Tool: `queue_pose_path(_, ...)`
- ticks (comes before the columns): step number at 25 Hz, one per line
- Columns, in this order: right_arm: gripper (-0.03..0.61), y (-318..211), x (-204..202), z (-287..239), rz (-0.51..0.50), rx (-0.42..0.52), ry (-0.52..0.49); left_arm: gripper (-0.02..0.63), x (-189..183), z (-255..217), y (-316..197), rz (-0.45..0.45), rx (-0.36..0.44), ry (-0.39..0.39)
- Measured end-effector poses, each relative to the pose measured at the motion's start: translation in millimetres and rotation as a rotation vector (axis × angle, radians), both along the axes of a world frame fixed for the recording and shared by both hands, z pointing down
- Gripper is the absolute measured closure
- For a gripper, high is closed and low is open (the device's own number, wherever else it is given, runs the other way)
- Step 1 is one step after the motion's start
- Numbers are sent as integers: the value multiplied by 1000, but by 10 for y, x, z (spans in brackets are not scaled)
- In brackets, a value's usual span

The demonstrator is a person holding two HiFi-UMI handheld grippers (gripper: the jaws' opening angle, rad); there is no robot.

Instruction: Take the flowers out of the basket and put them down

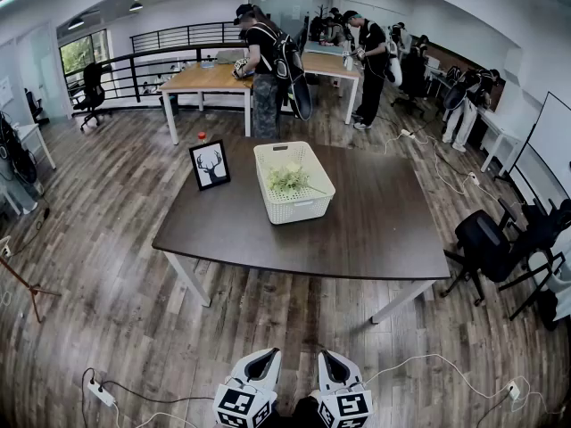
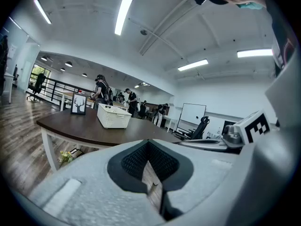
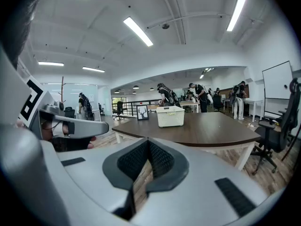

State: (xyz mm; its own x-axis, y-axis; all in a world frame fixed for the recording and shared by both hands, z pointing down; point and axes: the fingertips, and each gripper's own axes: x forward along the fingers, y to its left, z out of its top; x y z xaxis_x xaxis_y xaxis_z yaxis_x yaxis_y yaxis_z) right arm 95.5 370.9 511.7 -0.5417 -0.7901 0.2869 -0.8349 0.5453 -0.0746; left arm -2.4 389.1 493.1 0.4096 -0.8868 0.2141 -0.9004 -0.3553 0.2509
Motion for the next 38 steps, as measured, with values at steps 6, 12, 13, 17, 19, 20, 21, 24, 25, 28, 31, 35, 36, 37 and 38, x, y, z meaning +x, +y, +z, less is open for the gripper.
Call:
queue_pose_path(6,574,73,-123,-34,20,17,16,611,-109,-4,85,23,3,5)
queue_pose_path(12,574,298,-334,-38,7,43,30,611,-155,24,257,82,2,10)
queue_pose_path(13,574,346,-357,-22,10,42,29,611,-160,35,297,90,-2,11)
queue_pose_path(17,572,466,-377,32,42,7,20,611,-201,74,383,100,-10,11)
queue_pose_path(19,574,508,-385,61,37,-1,22,610,-234,97,394,91,-18,21)
queue_pose_path(20,574,524,-390,78,32,0,28,611,-250,113,397,85,-24,30)
queue_pose_path(21,574,532,-394,89,28,2,36,611,-261,126,395,82,-29,39)
queue_pose_path(24,574,522,-365,99,26,6,39,611,-233,140,380,89,-25,37)
queue_pose_path(25,574,510,-338,111,29,3,33,609,-208,149,377,93,-24,34)
queue_pose_path(28,574,420,-264,126,31,5,41,611,-146,184,312,81,-30,46)
queue_pose_path(31,574,265,-203,114,18,19,59,611,-95,160,163,70,-22,73)
queue_pose_path(35,574,31,-101,57,4,14,54,610,-18,95,-43,55,-10,53)
queue_pose_path(36,574,-42,-62,43,5,16,55,611,8,91,-104,43,-11,48)
queue_pose_path(37,574,-120,-22,34,5,19,58,611,35,99,-173,29,-15,41)
queue_pose_path(38,574,-202,14,30,6,22,60,611,58,114,-247,15,-20,31)
